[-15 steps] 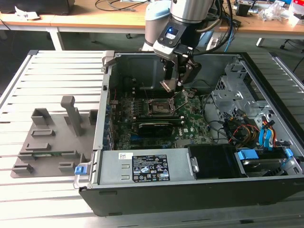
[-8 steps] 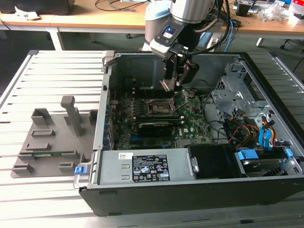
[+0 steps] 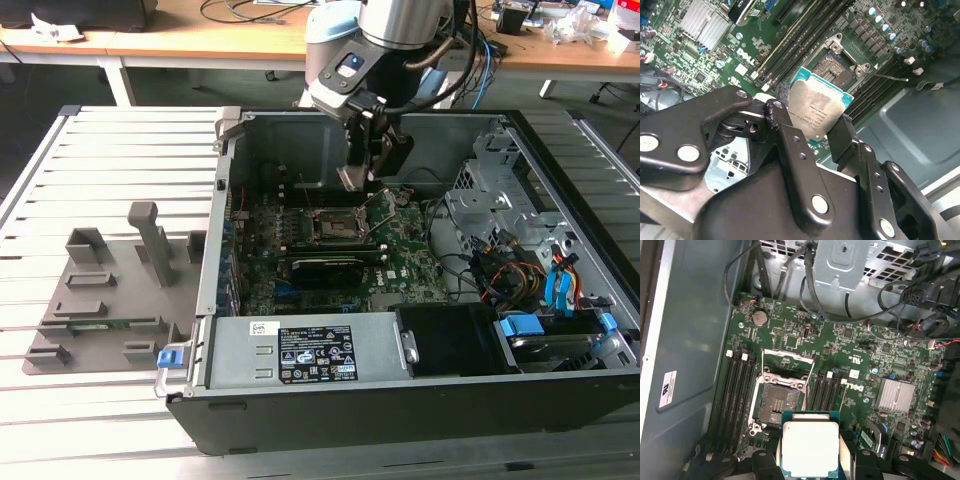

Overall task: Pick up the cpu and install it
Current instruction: 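Place the cpu into insertion slot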

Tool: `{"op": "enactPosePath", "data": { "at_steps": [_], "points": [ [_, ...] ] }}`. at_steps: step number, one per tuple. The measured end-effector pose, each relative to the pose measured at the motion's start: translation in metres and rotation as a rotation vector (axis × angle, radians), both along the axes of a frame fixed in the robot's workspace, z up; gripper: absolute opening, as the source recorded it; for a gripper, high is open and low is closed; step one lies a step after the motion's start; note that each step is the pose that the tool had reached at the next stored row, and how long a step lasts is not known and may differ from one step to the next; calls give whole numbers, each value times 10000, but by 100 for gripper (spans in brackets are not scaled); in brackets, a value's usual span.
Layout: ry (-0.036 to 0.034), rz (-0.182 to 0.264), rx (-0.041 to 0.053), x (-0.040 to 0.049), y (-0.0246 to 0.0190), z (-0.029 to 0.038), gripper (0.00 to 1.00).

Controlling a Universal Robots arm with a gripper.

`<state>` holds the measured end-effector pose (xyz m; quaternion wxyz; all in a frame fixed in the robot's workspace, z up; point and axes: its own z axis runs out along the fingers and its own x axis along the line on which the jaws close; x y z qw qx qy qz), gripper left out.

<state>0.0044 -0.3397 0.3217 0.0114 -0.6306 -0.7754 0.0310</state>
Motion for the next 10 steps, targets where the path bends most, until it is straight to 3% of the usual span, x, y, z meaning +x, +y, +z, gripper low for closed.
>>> {"op": "enactPosePath", "data": {
  "at_steps": [6, 10],
  "points": [
    [0, -919, -1, 0, 0, -1, 55],
    [0, -1251, -1, 0, 0, -1, 55]
  ]
}}
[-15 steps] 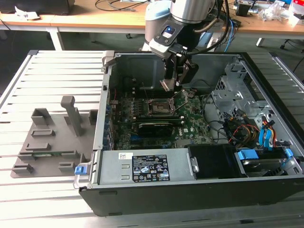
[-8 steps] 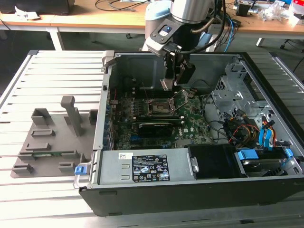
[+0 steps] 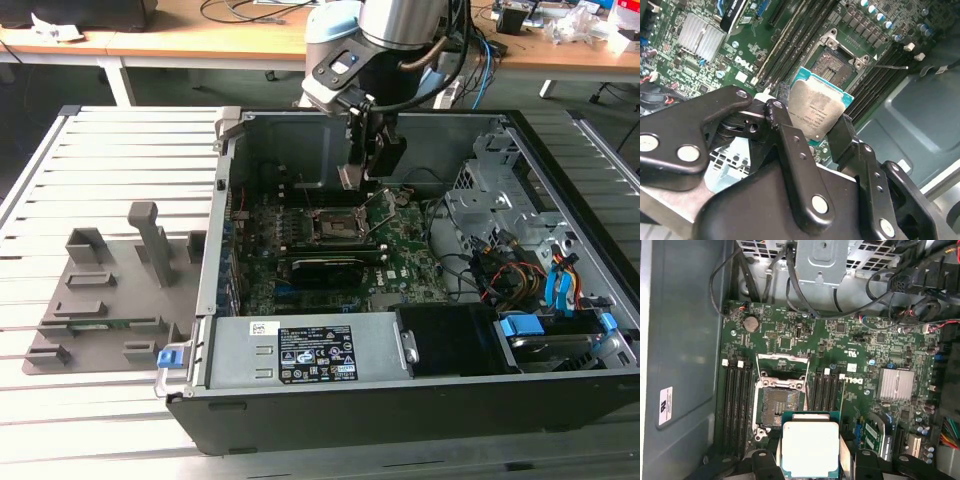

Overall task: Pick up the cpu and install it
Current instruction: 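Place the cpu into insertion slot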

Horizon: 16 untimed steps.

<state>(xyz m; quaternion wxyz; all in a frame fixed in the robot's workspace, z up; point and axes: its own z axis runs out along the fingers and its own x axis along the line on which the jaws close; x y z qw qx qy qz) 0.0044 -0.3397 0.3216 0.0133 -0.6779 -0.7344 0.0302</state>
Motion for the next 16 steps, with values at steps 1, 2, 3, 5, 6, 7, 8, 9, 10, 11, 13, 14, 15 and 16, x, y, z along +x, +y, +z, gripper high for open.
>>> {"op": "enactPosePath", "data": {
  "at_steps": [1, 2, 3, 5, 6, 7, 8, 9, 10, 11, 13, 14, 15, 16],
  "points": [
    [0, -174, 0, 0, 0, 0, 55],
    [0, -289, 0, 0, 0, 0, 55],
    [-1, -397, 1, 0, 0, -1, 55],
    [-1, -797, 0, 0, 0, -1, 55],
    [0, -906, 1, 0, 0, -1, 55],
    [0, -980, 0, 0, 0, -1, 55],
    [0, -1046, 0, 0, 0, -1, 55],
    [0, -1158, 0, 0, 0, -1, 55],
    [0, -1418, 0, 0, 0, -1, 55],
    [0, -1547, 0, 0, 0, -1, 55],
    [0, -1800, 0, 0, 0, -2, 55],
    [0, -1909, 0, 0, 0, -2, 55],
    [0, -2047, 1, 0, 0, -2, 55],
    [-1, -2138, 1, 0, 0, -2, 55]
  ]
}}
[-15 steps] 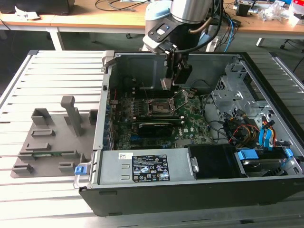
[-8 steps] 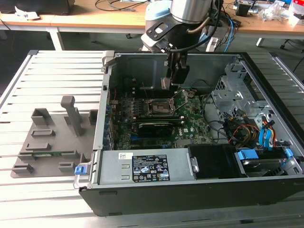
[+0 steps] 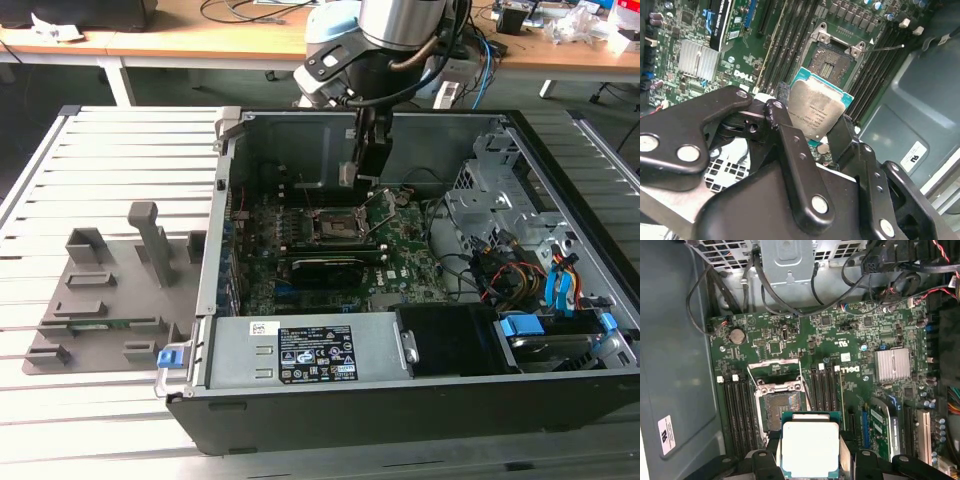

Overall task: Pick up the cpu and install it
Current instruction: 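Place the cpu into insertion slot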

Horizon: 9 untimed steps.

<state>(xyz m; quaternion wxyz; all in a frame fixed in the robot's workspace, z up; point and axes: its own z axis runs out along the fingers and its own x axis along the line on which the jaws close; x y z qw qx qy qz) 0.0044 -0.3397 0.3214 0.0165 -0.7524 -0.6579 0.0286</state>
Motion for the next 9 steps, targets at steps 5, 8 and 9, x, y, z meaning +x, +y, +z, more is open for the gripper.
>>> {"op": "enactPosePath", "data": {
  "at_steps": [5, 8, 9],
  "points": [
    [1, -574, 0, 0, 0, -1, 55],
    [1, -993, -1, 0, 0, -1, 55],
    [1, -1113, 0, 0, 0, -1, 55]
  ]
}}
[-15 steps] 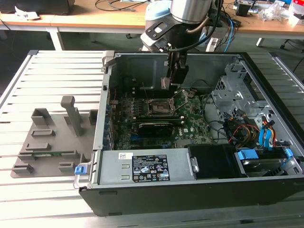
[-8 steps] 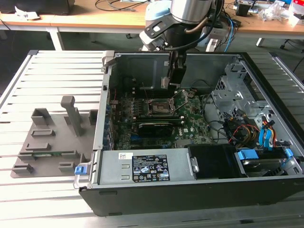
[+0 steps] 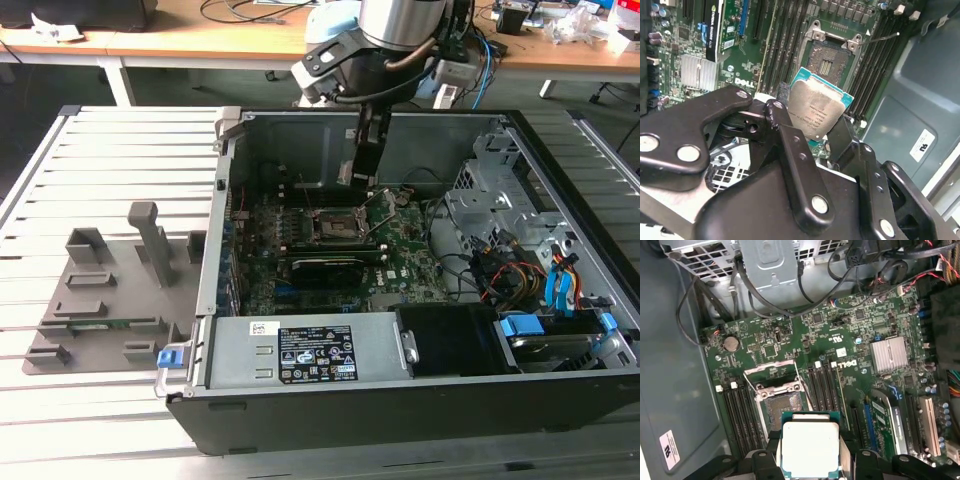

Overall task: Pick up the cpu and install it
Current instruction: 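Place the cpu into insertion slot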

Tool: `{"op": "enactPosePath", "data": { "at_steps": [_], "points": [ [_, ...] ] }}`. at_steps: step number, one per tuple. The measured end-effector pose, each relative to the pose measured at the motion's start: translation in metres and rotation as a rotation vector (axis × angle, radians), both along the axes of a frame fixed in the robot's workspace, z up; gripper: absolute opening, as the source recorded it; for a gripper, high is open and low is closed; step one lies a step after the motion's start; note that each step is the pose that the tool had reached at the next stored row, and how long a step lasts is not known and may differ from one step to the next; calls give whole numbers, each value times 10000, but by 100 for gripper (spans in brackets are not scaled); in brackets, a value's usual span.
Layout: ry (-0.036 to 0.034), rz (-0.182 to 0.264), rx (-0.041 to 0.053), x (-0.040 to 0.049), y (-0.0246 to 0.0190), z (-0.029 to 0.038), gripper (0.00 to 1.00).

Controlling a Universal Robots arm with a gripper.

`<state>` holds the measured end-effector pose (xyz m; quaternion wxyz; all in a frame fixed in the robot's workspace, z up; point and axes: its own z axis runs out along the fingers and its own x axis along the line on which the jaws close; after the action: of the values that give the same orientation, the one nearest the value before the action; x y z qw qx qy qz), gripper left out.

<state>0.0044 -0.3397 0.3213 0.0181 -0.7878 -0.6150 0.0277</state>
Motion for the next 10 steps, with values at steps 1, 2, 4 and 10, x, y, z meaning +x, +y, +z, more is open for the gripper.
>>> {"op": "enactPosePath", "data": {
  "at_steps": [1, 2, 4, 10],
  "points": [
    [0, -108, -1, 0, 0, 0, 55],
    [0, -186, -1, 0, 0, 0, 55],
    [0, -520, -1, 0, 0, 0, 55],
    [0, -1289, -1, 0, 0, -1, 55]
  ]
}}
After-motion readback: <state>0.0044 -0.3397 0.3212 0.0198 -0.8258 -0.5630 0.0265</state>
